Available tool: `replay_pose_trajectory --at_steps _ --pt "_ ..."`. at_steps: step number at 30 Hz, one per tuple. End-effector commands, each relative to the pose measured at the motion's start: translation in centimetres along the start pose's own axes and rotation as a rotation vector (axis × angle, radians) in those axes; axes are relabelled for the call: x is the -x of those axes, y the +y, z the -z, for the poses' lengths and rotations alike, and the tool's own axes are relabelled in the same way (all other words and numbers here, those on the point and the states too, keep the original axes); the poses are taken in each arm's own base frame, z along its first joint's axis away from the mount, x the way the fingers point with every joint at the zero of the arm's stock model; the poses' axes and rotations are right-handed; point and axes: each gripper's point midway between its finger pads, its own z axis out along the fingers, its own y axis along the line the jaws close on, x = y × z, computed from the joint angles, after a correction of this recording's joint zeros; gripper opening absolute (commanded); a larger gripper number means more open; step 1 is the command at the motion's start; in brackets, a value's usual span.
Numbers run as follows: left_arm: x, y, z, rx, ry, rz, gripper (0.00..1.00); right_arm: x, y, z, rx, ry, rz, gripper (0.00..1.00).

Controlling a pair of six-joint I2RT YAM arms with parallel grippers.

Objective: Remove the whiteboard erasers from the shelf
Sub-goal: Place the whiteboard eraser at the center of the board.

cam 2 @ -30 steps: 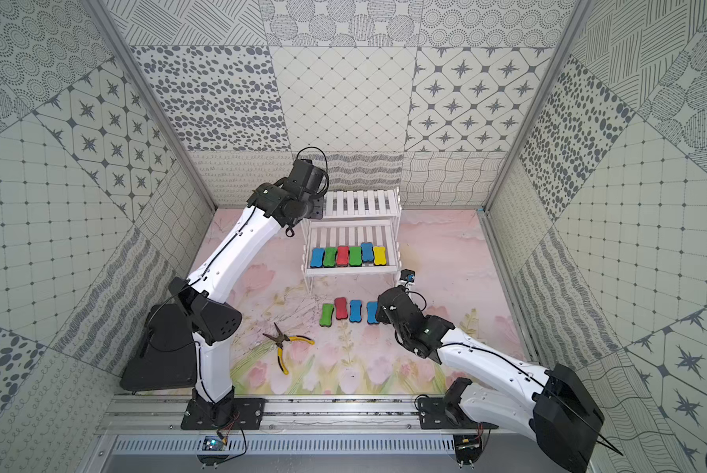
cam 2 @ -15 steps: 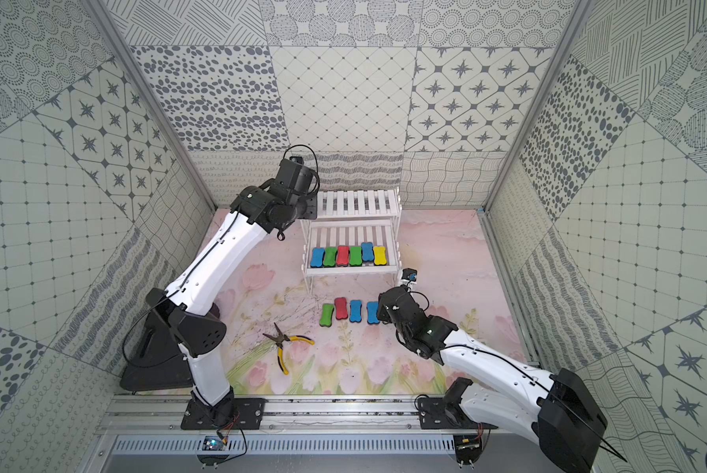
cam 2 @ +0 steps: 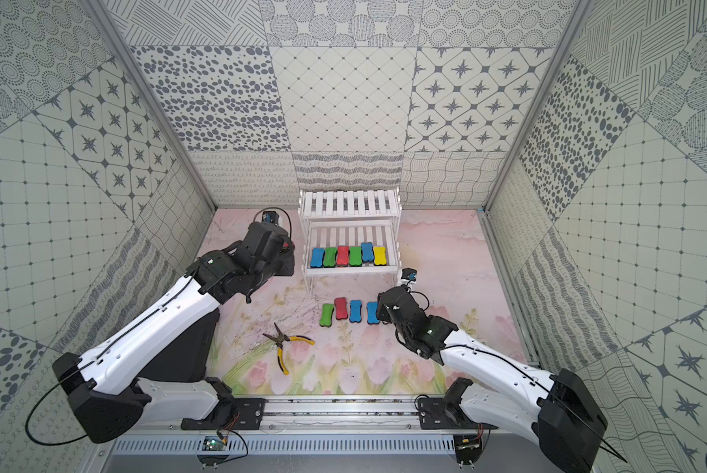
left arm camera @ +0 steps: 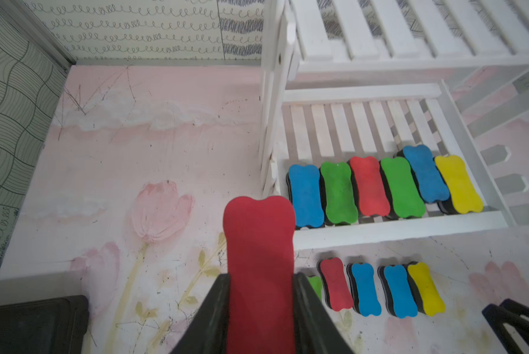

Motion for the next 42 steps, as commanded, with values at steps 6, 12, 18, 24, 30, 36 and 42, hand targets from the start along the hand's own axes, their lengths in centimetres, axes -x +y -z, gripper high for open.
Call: replay_pose_trajectory --at_steps 6,12,18,24,30,36,42 --pt "-9.5 -0.8 -2.5 -0.059 0.061 0.151 0.34 0.0 0.7 -0.7 0.028 -0.005 -0.002 0.47" --pt "-15.1 -3.5 -7.5 -0.135 0.177 0.154 0.35 -0.1 0.4 -0.6 0.025 -0.007 -0.009 0.47" --pt "-18.9 -4.6 -12.0 -0.138 0.296 0.157 0.32 0.0 0.1 -0.3 0.018 -0.013 -0.011 0.47" --pt "-19.9 -4.5 -13.5 -0.126 0.317 0.156 0.33 -0.2 0.1 -0.5 0.016 -0.006 -0.015 0.47" --pt "-20.4 -3.6 -13.9 -0.089 0.323 0.158 0.4 -0.4 0.1 -0.7 0.017 0.003 -0.018 0.47" --pt "-19.9 -3.2 -12.9 -0.085 0.313 0.163 0.52 -0.2 0.1 -0.3 0.024 -0.003 -0.029 0.49" --pt "-18.0 -3.7 -9.9 -0.126 0.278 0.162 0.61 0.1 0.5 0.3 0.037 0.008 -0.019 0.51"
